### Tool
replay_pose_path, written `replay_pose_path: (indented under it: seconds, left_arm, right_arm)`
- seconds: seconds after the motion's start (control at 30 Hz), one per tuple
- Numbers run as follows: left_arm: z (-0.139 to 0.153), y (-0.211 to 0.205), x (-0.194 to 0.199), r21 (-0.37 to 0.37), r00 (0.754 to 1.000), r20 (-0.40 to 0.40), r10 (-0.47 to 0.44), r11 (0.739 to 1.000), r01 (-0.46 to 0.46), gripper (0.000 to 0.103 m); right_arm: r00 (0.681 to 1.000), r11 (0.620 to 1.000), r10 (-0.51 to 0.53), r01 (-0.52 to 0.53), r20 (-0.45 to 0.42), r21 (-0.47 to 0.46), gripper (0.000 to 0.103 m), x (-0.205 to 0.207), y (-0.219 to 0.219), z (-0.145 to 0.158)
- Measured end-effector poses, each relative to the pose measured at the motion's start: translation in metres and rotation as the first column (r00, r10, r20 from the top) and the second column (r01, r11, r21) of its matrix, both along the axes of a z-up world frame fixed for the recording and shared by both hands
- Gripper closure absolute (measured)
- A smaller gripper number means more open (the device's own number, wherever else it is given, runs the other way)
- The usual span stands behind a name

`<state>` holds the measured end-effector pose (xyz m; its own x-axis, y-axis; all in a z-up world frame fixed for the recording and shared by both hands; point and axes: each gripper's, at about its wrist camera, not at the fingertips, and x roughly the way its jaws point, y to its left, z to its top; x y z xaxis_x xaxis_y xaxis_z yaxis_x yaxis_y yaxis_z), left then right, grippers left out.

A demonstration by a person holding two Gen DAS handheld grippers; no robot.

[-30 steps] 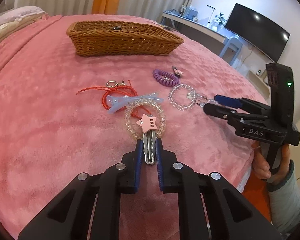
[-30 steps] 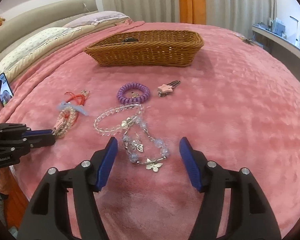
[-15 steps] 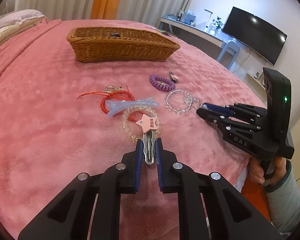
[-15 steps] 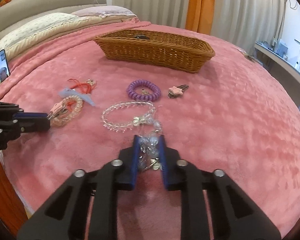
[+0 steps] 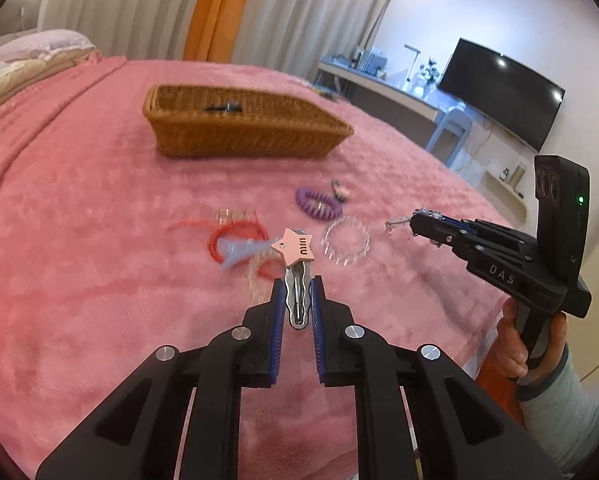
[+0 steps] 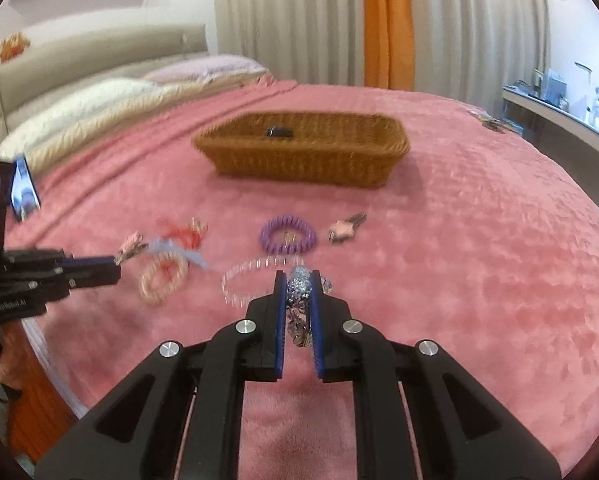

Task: Organize jewelry
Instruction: 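Carry the bracelet and keychain into the wicker basket and open both tools, then withdraw both tools back toward the remaining jewelry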

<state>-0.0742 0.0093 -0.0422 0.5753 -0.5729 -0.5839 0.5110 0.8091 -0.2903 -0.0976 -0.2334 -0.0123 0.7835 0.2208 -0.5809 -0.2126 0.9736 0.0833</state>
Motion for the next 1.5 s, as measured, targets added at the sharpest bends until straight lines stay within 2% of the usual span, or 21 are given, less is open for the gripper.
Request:
replay_pose_path:
  seconds: [0.23, 0.4, 0.53, 0.63, 0.77, 0.97, 1.07, 1.2, 1.23, 1.27, 1.3, 1.33, 1.5]
  left_arm:
    - [0.052, 0.003, 0.017, -0.031, 0.994, 0.105, 0.033, 0.999, -0.030, 0.092]
    - [0.094, -0.002, 0.055, -0.032, 0.982, 0.177, 0.073, 0.997, -0.069, 0.092]
    - [0.113, -0.014, 0.101, -0.027, 0.973, 0.205, 0.103, 0.995, -0.100, 0.092]
    - [0.111, -0.019, 0.136, -0.037, 0.974, 0.192, 0.117, 0.993, -0.112, 0.092]
    - [0.091, -0.027, 0.184, -0.038, 0.981, 0.141, 0.133, 0.991, -0.129, 0.092]
    - [0.051, -0.030, 0.224, -0.041, 0.990, 0.055, 0.131, 0.991, -0.129, 0.092]
    - [0.037, -0.029, 0.231, -0.046, 0.992, 0.021, 0.127, 0.991, -0.126, 0.092]
    - [0.034, -0.028, 0.235, -0.043, 0.994, 0.006, 0.110, 0.993, -0.110, 0.091]
    - [0.035, -0.028, 0.233, -0.046, 0.994, 0.010, 0.108, 0.993, -0.107, 0.083]
    - [0.036, -0.027, 0.232, -0.048, 0.995, 0.017, 0.103, 0.994, -0.102, 0.074]
    - [0.039, -0.027, 0.228, -0.048, 0.994, 0.028, 0.104, 0.994, -0.103, 0.070]
    - [0.042, -0.027, 0.225, -0.050, 0.994, 0.040, 0.106, 0.993, -0.104, 0.066]
    - [0.067, -0.019, 0.191, -0.109, 0.992, 0.087, 0.095, 0.990, -0.085, 0.066]
  right_arm:
    - [0.994, 0.999, -0.036, 0.033, 0.098, 0.033, 0.094, 0.016, -0.009, 0.062]
    - [0.984, 0.999, -0.039, 0.036, 0.176, 0.016, 0.094, 0.061, -0.002, 0.111]
    - [0.983, 0.999, -0.035, 0.031, 0.178, 0.023, 0.094, 0.107, 0.004, 0.126]
    - [0.990, 0.999, -0.031, 0.027, 0.135, 0.037, 0.094, 0.150, 0.008, 0.119]
    - [0.999, 0.997, -0.036, 0.034, 0.029, 0.076, 0.094, 0.207, 0.011, 0.087]
    - [0.993, 0.991, -0.051, 0.064, -0.109, 0.117, 0.094, 0.252, 0.004, 0.038]
    - [0.987, 0.989, -0.068, 0.086, -0.144, 0.124, 0.094, 0.260, -0.001, 0.023]
    - [0.980, 0.983, -0.069, 0.098, -0.189, 0.153, 0.089, 0.266, -0.009, 0.012]
    - [0.979, 0.981, -0.068, 0.101, -0.193, 0.165, 0.084, 0.265, -0.011, 0.012]
    - [0.979, 0.980, -0.075, 0.107, -0.188, 0.170, 0.079, 0.264, -0.013, 0.013]
    - [0.981, 0.979, -0.083, 0.113, -0.178, 0.170, 0.070, 0.262, -0.014, 0.016]
    - [0.983, 0.978, -0.086, 0.114, -0.163, 0.172, 0.068, 0.258, -0.016, 0.020]
    - [0.991, 0.976, -0.070, 0.091, -0.114, 0.197, 0.068, 0.225, -0.014, 0.049]
